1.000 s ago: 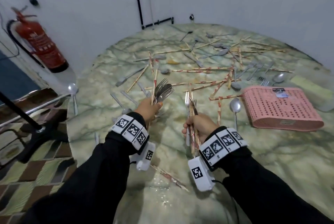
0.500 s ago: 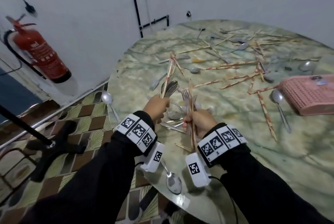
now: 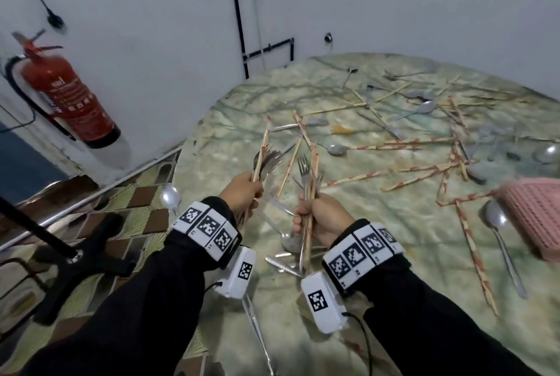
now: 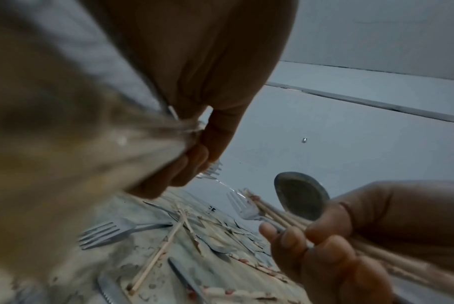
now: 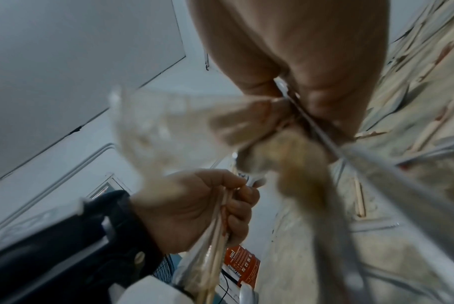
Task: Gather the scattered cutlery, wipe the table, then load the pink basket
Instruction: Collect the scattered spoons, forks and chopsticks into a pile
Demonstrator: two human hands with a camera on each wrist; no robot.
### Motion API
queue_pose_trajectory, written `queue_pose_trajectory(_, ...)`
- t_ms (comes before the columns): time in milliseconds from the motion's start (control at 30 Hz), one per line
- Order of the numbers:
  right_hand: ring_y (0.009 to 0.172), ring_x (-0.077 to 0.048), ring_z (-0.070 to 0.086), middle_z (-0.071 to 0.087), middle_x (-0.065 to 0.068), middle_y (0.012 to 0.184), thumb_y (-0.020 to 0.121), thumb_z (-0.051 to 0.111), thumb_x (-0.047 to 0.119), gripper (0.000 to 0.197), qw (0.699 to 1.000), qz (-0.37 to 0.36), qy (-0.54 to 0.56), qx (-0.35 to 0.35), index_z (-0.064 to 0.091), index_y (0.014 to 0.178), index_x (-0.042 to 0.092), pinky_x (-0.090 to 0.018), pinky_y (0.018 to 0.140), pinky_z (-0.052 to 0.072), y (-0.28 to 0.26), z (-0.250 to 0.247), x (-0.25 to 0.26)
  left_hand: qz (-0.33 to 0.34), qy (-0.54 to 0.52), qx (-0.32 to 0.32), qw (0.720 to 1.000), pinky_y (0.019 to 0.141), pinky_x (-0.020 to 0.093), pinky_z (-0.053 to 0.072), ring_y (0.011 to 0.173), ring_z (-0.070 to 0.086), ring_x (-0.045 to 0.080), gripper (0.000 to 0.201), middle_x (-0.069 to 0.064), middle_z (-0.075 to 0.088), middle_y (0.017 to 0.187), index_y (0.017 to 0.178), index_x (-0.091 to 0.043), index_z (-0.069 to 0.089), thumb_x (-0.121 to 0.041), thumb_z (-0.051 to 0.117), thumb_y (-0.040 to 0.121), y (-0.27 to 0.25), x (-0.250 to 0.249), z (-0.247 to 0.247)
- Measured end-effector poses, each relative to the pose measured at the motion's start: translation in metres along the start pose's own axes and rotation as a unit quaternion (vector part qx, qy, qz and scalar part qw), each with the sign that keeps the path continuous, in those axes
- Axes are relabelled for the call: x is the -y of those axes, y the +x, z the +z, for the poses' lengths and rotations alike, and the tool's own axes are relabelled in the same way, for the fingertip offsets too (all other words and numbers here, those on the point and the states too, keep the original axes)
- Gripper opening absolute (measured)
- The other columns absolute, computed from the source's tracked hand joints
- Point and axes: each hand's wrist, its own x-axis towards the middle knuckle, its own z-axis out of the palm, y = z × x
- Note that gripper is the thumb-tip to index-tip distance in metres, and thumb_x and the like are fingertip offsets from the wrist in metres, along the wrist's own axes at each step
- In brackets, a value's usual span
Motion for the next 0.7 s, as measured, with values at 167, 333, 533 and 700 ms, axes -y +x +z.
queue_pose_trajectory(167, 0.048, -0.017, 0.038, 0.039, -0.008, 0.061, 0.088, 0.028, -0.014, 0.029, 1.0, -0.004, 0.002, -0.009, 0.037, 0.088, 0.013, -0.026, 0.043, 0.037, 0.031, -0.003, 0.011, 0.003, 0.034, 0.0, 0.999, 0.046, 0.026, 0.034, 0.052, 0.041, 0.017, 0.018, 0.006, 0.043, 0.068, 0.077, -0.012, 0.046, 0.003, 0.045, 0.087, 0.038, -0.007, -0.005)
queue_pose_trajectory(333, 0.05, -0.018, 0.039, 0.04, -0.01, 0.065, 0.088, 0.03, -0.014, 0.028, 0.999, 0.015, 0.015, -0.027, 0.039, 0.09, 0.012, -0.03, 0.048, 0.036, 0.053, 0.0, 0.003, 0.008, 0.024, 0.005, 1.0, 0.046, 0.026, 0.033, 0.051, 0.041, 0.017, 0.02, 0.007, 0.045, 0.066, 0.074, -0.012, 0.047, 0.002, 0.049, 0.088, 0.064, 0.001, -0.016)
queue_pose_trajectory(533, 0.047, -0.017, 0.039, 0.04, -0.01, 0.065, 0.087, 0.033, -0.015, 0.027, 0.998, 0.008, 0.012, -0.065, 0.037, 0.086, 0.011, -0.027, 0.043, 0.039, 0.083, 0.018, 0.002, 0.02, 0.045, 0.026, 0.998, 0.048, 0.026, 0.035, 0.053, 0.043, 0.017, 0.021, 0.004, 0.044, 0.064, 0.073, -0.013, 0.048, 0.001, 0.049, 0.089, 0.104, 0.006, -0.04)
queue_pose_trajectory(700, 0.043, -0.018, 0.039, 0.04, -0.009, 0.061, 0.084, 0.031, -0.016, 0.029, 0.994, -0.013, 0.016, -0.105, 0.037, 0.087, 0.012, -0.026, 0.042, 0.038, 0.107, 0.056, 0.01, 0.024, 0.053, 0.084, 0.995, 0.049, 0.026, 0.037, 0.049, 0.042, 0.017, 0.02, 0.005, 0.045, 0.064, 0.074, -0.01, 0.048, -0.002, 0.048, 0.092, 0.143, 0.008, -0.07)
